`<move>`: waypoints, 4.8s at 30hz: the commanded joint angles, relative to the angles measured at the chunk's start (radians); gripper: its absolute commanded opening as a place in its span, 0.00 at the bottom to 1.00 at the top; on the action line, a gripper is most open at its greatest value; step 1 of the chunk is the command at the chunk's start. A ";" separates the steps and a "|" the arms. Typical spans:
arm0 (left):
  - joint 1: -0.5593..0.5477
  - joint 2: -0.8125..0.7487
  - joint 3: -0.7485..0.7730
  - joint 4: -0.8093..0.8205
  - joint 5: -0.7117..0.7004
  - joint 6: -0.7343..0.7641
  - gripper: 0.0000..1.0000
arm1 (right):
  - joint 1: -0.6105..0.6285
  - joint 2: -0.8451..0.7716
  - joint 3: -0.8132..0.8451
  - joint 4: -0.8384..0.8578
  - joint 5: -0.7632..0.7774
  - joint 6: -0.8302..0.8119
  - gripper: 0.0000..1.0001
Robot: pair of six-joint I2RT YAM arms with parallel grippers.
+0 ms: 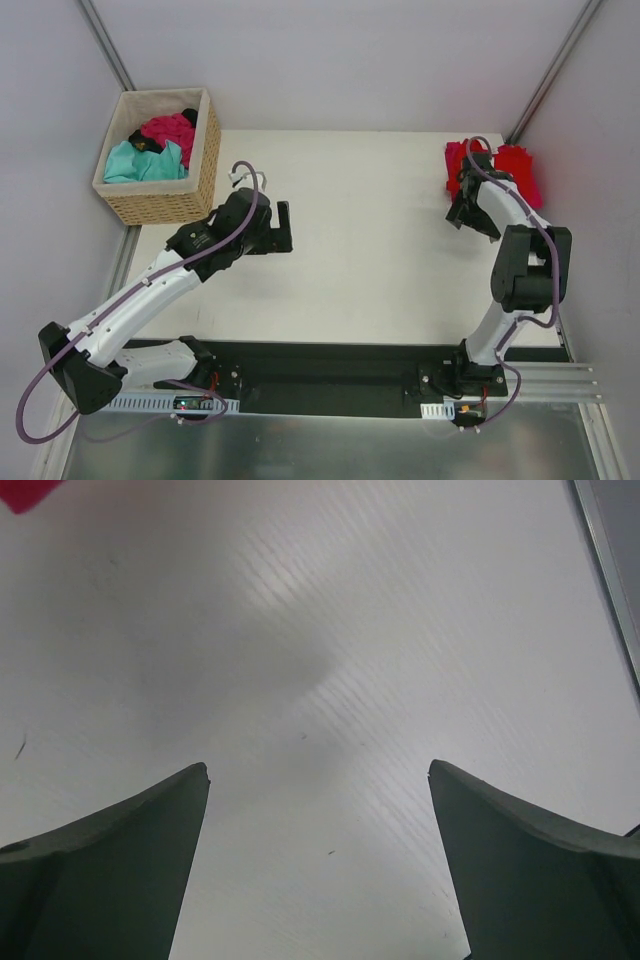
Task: Fold and stack the t-shirts
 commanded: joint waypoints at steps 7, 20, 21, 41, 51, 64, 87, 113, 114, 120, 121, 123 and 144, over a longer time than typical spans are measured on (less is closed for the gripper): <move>-0.006 -0.065 -0.066 -0.005 -0.024 0.017 0.99 | -0.169 0.128 0.104 -0.061 0.099 0.141 0.96; -0.006 -0.054 -0.074 0.008 -0.026 0.036 0.99 | -0.251 0.288 0.294 -0.202 0.161 0.236 0.96; -0.006 -0.056 -0.076 0.008 -0.027 0.036 0.99 | -0.249 0.297 0.314 -0.208 0.167 0.248 0.96; -0.006 -0.031 -0.083 0.008 -0.053 0.046 0.99 | -0.256 0.569 0.682 -0.277 0.109 0.271 0.96; -0.006 -0.017 -0.085 0.005 -0.064 0.054 0.99 | -0.253 0.662 0.808 -0.257 -0.013 0.296 0.96; -0.006 0.000 -0.099 0.007 -0.067 0.065 0.99 | -0.253 0.717 0.903 -0.136 -0.069 0.290 0.96; 0.144 0.164 0.472 -0.156 -0.345 0.163 0.99 | 0.258 -0.362 0.167 0.187 -0.160 0.126 0.96; 0.927 0.745 0.800 -0.168 -0.282 0.115 0.98 | 0.700 -0.715 -0.322 0.214 -0.120 0.023 0.96; 0.931 0.756 0.816 -0.167 -0.288 0.118 0.98 | 0.705 -0.726 -0.327 0.203 -0.114 0.017 0.96; 0.979 0.793 0.852 -0.164 -0.302 0.109 0.98 | 0.734 -0.705 -0.327 0.183 -0.105 0.013 0.96; 0.985 0.806 0.860 -0.163 -0.302 0.108 0.98 | 0.747 -0.686 -0.324 0.181 -0.100 0.012 0.96; 1.006 0.828 0.892 -0.162 -0.288 0.112 0.98 | 0.758 -0.669 -0.320 0.178 -0.094 0.018 0.96; 1.036 1.159 1.158 -0.065 -0.144 0.180 0.71 | 0.810 -0.456 -0.263 0.183 -0.096 0.013 0.96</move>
